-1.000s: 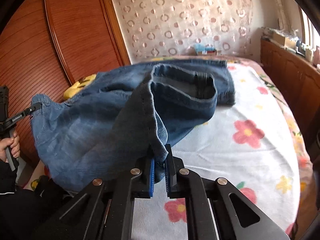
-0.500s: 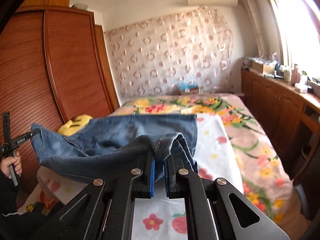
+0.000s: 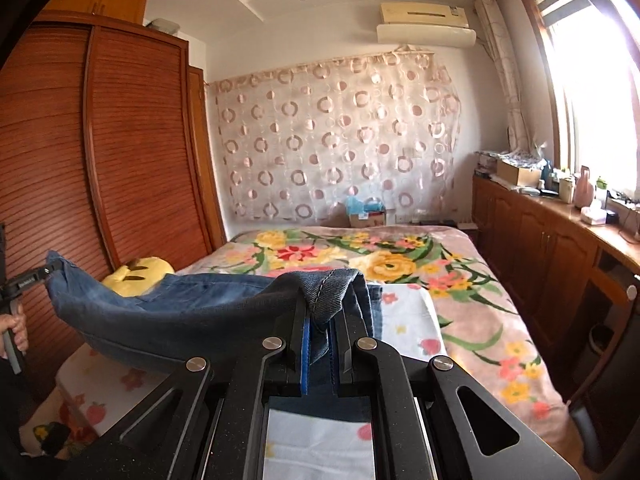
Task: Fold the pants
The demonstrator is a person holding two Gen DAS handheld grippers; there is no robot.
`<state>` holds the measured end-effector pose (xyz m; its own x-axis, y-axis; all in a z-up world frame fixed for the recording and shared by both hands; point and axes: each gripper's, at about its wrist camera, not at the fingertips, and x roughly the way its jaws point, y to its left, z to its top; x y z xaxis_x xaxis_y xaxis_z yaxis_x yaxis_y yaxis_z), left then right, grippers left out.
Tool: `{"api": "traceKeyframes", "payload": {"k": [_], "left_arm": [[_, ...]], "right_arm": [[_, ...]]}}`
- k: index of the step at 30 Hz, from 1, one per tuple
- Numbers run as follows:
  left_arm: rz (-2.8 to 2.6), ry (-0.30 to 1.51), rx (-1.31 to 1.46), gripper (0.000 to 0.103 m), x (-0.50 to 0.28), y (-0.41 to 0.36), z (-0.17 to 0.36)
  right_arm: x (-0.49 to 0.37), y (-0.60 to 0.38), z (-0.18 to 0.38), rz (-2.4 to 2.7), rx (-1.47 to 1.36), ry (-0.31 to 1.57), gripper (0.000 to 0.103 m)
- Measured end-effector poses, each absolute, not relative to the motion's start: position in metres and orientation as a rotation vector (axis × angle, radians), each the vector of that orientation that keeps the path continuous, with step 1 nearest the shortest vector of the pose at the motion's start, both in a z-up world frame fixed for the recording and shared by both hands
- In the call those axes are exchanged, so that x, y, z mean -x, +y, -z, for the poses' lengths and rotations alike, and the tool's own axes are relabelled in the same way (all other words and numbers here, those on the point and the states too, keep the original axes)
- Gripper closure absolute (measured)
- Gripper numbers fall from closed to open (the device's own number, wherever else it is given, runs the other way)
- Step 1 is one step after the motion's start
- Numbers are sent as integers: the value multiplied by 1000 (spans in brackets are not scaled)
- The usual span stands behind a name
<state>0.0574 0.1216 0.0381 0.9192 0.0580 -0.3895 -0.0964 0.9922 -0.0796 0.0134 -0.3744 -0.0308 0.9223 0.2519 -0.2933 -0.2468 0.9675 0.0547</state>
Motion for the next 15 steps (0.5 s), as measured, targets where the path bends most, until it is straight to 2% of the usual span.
{"api": "traceKeyframes", "payload": {"k": [8,15], "left_arm": [[-79,450,106,91,-87,118,-17],[-93,467,88,91,-107,114,-16]], "right_arm": [[-58,-369,66,-233,-13,419,96],[-82,-365,67,-236,-7,447,96]]}}
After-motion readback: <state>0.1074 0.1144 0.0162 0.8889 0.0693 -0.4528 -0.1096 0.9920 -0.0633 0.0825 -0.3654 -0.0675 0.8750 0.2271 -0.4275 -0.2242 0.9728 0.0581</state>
